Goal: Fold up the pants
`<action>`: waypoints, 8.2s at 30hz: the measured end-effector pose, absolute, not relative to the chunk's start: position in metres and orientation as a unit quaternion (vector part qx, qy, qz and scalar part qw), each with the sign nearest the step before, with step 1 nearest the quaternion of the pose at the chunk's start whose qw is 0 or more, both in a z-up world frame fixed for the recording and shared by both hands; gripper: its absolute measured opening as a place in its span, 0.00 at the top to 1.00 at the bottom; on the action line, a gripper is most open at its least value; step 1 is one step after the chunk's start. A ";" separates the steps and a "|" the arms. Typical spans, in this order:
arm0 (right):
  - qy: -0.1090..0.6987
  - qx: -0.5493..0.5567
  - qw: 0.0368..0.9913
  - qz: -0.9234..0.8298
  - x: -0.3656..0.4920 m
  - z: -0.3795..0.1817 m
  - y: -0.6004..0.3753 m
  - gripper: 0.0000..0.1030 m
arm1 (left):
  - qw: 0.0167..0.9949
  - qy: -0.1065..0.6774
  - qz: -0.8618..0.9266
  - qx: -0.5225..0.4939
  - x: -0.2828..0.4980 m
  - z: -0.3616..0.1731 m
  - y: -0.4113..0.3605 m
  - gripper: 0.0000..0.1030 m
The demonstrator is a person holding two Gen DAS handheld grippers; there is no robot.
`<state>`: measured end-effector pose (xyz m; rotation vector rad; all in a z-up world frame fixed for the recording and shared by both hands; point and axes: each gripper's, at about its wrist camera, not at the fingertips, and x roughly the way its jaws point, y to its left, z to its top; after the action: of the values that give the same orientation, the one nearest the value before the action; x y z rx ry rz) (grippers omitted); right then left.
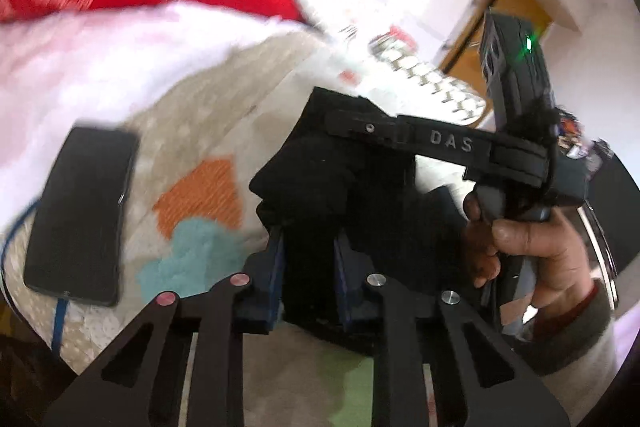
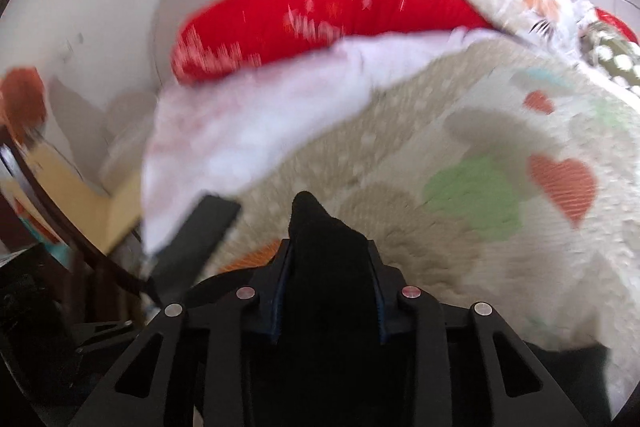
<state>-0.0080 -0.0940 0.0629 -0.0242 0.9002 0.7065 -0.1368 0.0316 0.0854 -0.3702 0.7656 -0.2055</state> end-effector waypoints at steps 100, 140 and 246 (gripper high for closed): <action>0.431 0.121 0.876 0.178 -0.141 0.016 -0.328 0.69 | 0.869 0.418 -0.262 0.044 -0.137 0.059 -0.157 0.21; 0.475 -0.134 0.843 0.217 -0.042 0.019 -0.220 0.94 | 0.872 0.421 -0.249 0.011 -0.136 0.053 -0.131 0.20; 0.362 0.132 0.902 0.196 -0.113 0.057 -0.301 0.63 | 0.846 0.430 -0.306 -0.076 -0.067 0.089 -0.112 0.57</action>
<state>-0.1125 -0.3010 0.0567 0.2722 0.7482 0.4044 -0.0668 -0.1120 0.0892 -0.1605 0.9062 -0.6445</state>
